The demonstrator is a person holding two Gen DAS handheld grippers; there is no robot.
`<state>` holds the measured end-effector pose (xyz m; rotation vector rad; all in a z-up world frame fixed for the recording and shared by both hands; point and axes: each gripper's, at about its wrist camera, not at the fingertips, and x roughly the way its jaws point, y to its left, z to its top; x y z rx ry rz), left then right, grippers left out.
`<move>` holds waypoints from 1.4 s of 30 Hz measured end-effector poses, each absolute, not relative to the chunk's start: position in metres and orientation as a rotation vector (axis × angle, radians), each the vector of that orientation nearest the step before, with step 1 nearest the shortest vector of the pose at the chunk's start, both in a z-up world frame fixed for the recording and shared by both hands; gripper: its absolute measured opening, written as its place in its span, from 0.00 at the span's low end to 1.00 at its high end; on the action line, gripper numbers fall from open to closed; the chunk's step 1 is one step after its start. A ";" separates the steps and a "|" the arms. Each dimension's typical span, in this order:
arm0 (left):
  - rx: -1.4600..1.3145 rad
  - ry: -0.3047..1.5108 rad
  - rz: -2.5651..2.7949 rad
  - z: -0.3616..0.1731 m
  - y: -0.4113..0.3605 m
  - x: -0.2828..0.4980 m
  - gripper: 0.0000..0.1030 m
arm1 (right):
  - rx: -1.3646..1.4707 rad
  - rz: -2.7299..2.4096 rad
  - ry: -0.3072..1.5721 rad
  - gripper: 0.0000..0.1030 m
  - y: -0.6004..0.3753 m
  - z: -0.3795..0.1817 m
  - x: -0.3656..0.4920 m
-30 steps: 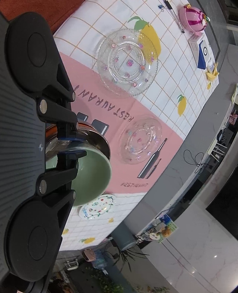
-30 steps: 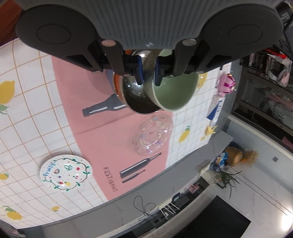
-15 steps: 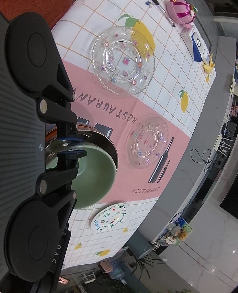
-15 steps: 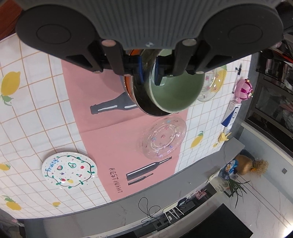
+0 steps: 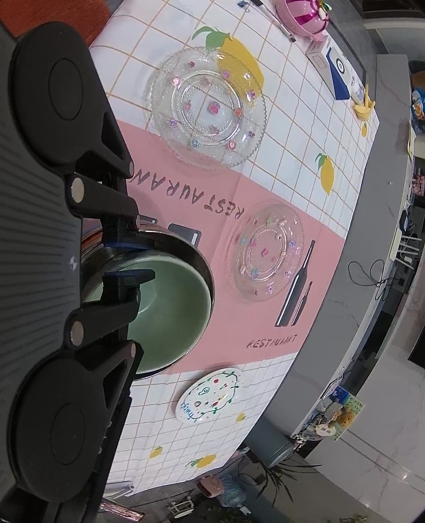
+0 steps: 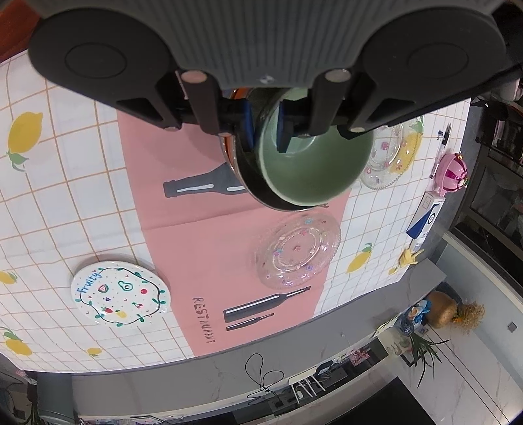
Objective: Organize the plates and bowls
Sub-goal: 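Lower the green bowl into the blue bowl with both grippers, then open both grippers and lift them off the green bowl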
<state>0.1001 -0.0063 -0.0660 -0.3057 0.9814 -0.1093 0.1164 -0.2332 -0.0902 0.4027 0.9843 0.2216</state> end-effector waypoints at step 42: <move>-0.361 0.772 -0.252 -0.020 0.029 0.099 0.45 | 0.495 0.377 0.858 0.47 -0.245 -0.056 0.117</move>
